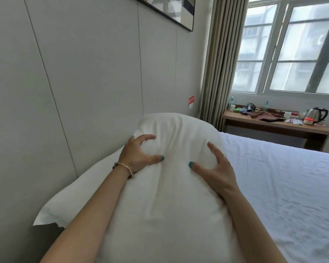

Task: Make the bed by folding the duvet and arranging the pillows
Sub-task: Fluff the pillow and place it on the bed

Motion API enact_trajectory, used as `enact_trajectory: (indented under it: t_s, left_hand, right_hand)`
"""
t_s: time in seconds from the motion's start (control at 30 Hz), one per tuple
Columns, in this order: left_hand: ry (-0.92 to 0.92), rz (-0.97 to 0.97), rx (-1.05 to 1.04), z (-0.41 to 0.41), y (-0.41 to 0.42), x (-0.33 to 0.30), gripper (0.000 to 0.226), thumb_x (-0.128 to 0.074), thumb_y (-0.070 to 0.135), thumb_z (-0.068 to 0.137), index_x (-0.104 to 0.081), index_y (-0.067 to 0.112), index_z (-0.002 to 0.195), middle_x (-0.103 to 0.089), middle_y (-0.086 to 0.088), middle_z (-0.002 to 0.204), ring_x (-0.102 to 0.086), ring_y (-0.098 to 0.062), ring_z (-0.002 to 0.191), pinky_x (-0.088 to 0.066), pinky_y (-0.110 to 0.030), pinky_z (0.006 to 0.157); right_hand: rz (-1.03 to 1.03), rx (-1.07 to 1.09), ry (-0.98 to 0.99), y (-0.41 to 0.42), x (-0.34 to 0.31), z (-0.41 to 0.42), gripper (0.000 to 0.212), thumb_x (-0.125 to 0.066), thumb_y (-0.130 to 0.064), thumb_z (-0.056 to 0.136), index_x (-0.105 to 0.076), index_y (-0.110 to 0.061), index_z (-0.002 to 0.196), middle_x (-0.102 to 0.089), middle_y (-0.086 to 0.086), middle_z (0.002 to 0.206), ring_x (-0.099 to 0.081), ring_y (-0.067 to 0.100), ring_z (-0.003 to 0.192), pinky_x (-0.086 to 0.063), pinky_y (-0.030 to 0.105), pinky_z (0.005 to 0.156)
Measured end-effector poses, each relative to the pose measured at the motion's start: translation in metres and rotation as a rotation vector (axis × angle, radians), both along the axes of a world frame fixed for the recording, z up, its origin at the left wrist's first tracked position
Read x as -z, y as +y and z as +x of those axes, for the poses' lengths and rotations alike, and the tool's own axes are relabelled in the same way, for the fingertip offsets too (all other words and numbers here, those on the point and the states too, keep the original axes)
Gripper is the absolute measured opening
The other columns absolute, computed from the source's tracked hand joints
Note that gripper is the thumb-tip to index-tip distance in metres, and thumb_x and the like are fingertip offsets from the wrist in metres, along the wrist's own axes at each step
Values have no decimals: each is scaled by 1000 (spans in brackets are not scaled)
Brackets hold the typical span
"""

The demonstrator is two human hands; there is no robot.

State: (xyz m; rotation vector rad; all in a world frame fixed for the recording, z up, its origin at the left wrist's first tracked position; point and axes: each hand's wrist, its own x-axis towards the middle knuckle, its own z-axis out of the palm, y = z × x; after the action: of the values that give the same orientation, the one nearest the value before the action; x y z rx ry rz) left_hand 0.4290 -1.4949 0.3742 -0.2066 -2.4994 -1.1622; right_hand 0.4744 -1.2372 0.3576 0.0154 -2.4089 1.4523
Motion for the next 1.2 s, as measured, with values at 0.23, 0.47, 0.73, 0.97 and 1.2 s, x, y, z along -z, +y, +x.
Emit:
enact_trajectory:
  t_s: [0.23,0.47,0.73,0.97,1.2]
  left_hand:
    - [39,-114,5,-83,-115,-76,69,-90,48,51,-61,44,114,-51,4,123,-48,-10,117,-36,-21,98]
    - [-148,-239,23,-175,-202,-118,74,-85,58,52,-59,41,120,-47,12,130,-43,-10,127,-33,-23,104]
    - [-759,-351,-112,-229,-223,66,112,-40,98,47,-7,55,145,-7,-3,161,-11,-29,147,-12,-47,118]
    - [-725,-438,-192,-238,-212,74,85,-27,92,67,-4,60,142,2,-4,161,2,-30,147,-1,-62,113]
    - [-551,-572,-238,-250,-160,88,78,-8,90,71,4,60,141,10,-1,161,14,-34,145,8,-74,102]
  right_hand:
    - [-106,-3,63,-116,-48,-81,93,-79,-58,64,-35,-40,145,-42,-7,148,-40,14,134,-35,37,111]
    - [-182,20,-53,-209,-61,-151,94,-71,-63,69,-25,-42,149,-36,0,147,-46,20,128,-37,35,104]
    - [21,-77,-538,-277,85,-191,104,-59,-83,62,3,-59,142,-16,10,149,-33,38,135,-33,49,110]
    - [178,88,-433,-278,89,-205,74,-46,-78,78,-24,-49,142,-12,1,141,-18,29,134,-17,49,113]
    - [628,-65,-187,-270,65,-305,57,-28,-60,95,-20,-45,149,2,-10,162,7,18,149,3,45,120]
